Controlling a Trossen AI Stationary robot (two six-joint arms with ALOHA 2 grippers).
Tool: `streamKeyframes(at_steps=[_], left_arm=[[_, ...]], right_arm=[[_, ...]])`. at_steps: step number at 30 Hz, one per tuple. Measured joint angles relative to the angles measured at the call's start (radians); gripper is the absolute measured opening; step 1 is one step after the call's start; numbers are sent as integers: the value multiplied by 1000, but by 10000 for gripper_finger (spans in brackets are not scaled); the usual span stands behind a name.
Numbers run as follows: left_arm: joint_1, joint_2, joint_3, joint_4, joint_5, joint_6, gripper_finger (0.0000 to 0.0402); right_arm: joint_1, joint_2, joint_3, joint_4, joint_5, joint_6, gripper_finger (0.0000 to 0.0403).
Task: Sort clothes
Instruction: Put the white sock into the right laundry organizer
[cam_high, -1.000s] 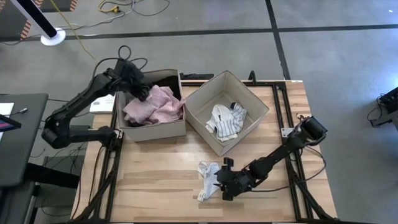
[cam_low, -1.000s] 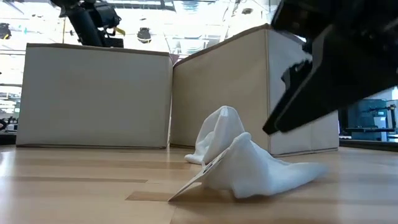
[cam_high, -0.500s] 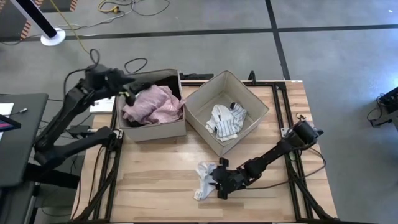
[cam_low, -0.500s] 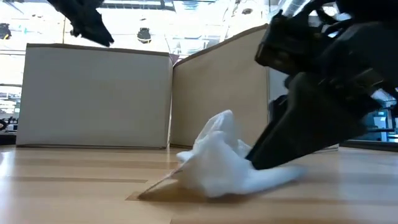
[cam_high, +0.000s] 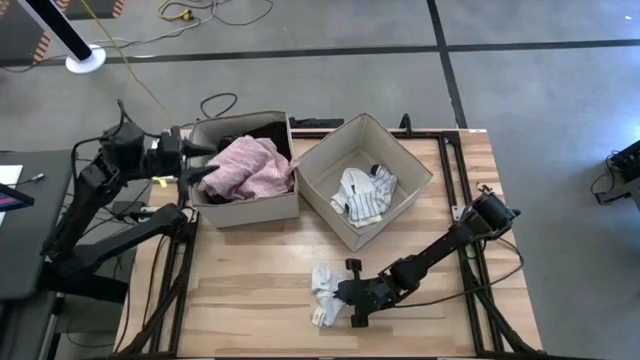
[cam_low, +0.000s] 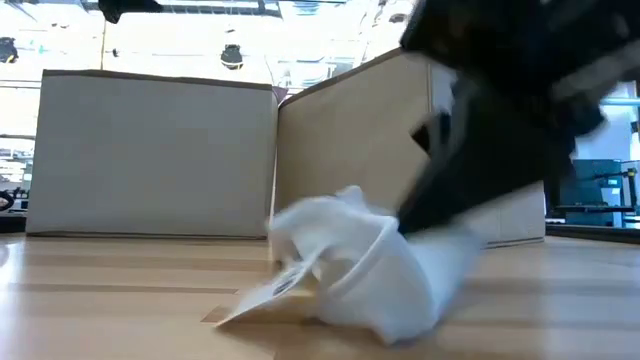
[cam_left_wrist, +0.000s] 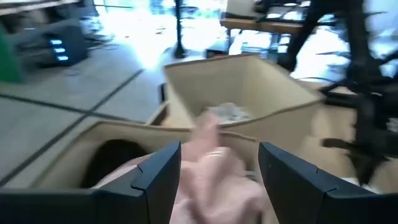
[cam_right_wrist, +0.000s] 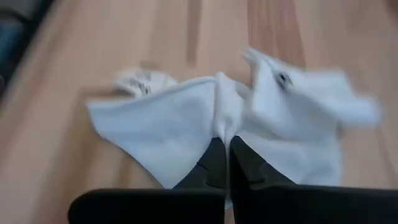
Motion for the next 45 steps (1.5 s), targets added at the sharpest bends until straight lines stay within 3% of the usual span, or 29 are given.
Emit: streamKeyframes(at_steps=[14, 19, 31, 36, 45], left_arm=[[-146, -6, -1, -58, 168, -19, 210], [-216, -6, -82, 27, 192, -82, 210], [-459, 22, -389, 620, 189, -248, 210], [-579, 111, -432, 778, 134, -255, 225], [-777, 328, -436, 1019, 48, -263, 287]], right_arm=[[0, -102, 140, 9, 24, -229, 1], [-9, -137, 175, 11, 37, -310, 1], [-86, -184, 305, -70, 59, -445, 0], [-118, -185, 385, -146, 88, -503, 0], [-175, -186, 465, -201, 95, -553, 0]])
